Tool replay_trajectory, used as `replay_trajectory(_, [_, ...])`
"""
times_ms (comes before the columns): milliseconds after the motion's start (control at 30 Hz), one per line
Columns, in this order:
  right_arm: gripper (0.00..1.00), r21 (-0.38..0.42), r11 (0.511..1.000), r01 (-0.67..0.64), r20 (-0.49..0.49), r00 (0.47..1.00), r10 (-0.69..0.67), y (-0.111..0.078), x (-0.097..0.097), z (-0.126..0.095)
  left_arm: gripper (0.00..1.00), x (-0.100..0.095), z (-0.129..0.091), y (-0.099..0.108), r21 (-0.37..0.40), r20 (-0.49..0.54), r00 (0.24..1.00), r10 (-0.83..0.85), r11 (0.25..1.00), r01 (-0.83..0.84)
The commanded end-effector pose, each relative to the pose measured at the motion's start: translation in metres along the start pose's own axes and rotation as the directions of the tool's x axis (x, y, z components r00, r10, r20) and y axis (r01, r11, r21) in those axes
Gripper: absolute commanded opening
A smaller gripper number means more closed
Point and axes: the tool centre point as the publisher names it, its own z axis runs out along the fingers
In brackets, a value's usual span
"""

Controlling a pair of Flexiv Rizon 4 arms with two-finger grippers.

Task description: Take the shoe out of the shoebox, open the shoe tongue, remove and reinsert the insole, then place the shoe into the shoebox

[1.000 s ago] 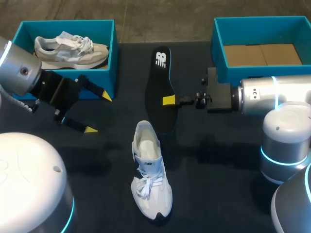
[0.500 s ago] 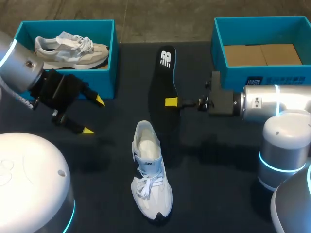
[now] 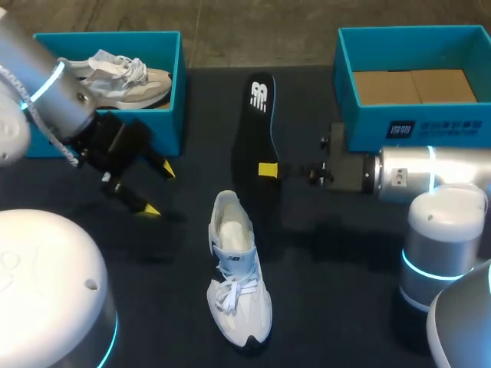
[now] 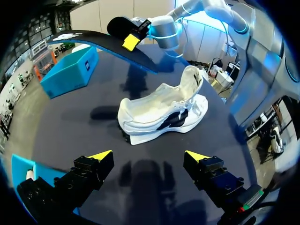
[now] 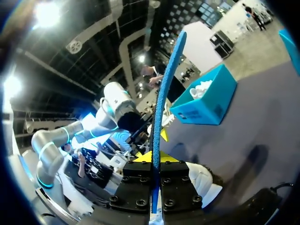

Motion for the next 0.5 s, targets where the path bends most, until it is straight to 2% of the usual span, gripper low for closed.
replay_trajectory(33, [0.0,0.007,1.0,-0.011,0.032,0.999,0.011,-0.0113,-0.0032,0.0119,1.0,-0.0005,0.0128,-0.0066,-0.089,-0.049,0.998,0.032,0.995,-0.037])
replay_trajectory(67, [0.0,0.007,1.0,-0.011,0.032,0.999,0.011,-0.0113,-0.0032,0.0119,1.0,0.0023,0.0155,-0.0087,-0.17,-0.055,0.997,0.062,0.983,-0.07])
replay_trajectory(500, [0.0,0.007,1.0,-0.011,0.032,0.999,0.011,-0.0113,-0.0032,0.0119,1.0,0.0023,0.0155,-0.0087,-0.17,-0.055,0.997,0.062,0.983,-0.07])
